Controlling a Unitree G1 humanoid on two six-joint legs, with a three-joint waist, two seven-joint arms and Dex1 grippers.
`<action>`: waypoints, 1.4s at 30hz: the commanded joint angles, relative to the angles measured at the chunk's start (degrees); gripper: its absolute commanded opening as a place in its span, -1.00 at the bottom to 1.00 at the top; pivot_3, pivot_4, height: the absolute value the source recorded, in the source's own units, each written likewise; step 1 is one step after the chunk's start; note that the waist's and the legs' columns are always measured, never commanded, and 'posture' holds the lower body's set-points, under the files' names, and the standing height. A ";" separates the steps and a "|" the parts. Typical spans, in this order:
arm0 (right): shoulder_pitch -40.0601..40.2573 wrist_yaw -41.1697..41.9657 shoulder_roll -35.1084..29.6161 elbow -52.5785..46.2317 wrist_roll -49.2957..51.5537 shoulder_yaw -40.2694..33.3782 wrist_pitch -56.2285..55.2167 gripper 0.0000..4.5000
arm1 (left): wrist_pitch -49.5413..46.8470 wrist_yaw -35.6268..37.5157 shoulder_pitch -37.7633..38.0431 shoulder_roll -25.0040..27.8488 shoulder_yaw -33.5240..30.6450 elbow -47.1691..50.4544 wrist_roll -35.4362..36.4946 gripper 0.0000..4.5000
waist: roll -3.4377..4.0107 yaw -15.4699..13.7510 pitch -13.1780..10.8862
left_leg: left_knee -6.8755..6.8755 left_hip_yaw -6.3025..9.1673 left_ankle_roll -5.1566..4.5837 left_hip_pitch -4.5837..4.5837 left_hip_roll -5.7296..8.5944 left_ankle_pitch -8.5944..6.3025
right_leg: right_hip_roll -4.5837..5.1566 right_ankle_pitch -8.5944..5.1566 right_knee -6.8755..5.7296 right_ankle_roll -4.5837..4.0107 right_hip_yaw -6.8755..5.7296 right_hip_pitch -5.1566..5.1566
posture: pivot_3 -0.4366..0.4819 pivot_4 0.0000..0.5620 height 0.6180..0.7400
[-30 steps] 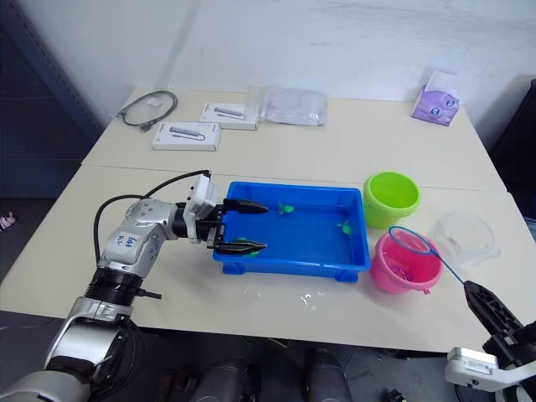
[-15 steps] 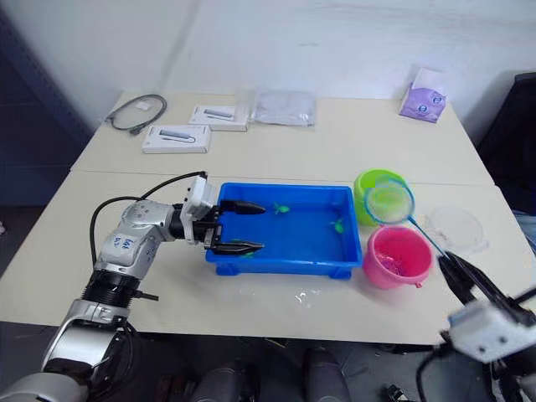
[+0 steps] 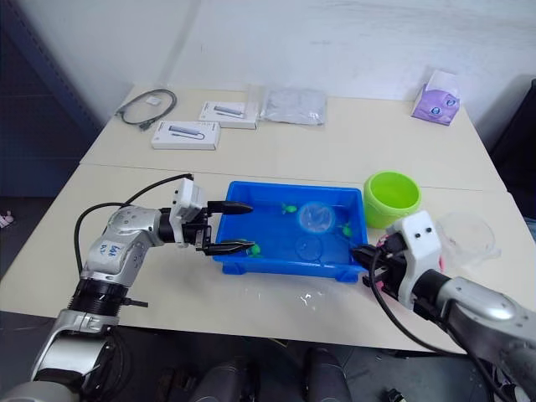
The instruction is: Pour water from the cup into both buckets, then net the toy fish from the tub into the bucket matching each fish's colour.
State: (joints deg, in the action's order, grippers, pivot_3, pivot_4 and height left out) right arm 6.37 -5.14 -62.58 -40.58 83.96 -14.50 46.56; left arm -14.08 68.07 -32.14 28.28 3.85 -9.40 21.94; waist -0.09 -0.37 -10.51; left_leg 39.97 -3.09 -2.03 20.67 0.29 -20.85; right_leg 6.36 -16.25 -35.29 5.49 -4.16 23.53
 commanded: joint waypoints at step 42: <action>-16.78 -27.01 -4.47 17.94 29.04 10.07 11.76 -1.00 | 0.02 -4.63 4.45 -0.10 -2.05 6.87 1.03 0.98 | 0.02 -1.03 0.00 | 0.13 0.41 -0.11 0.65 0.04 0.06 | 0.01 0.14 0.57 0.22 -0.61 -0.01 | -0.05 -0.47 0.98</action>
State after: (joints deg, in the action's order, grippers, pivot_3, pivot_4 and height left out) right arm -10.37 -31.90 -66.31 -21.30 112.65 -2.42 58.68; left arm -15.13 63.37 -27.44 28.13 2.40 -3.24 22.31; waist -0.06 -1.40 -10.51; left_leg 40.09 -2.69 -2.14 21.31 0.33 -20.79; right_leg 6.37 -16.11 -34.73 5.71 -4.78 23.52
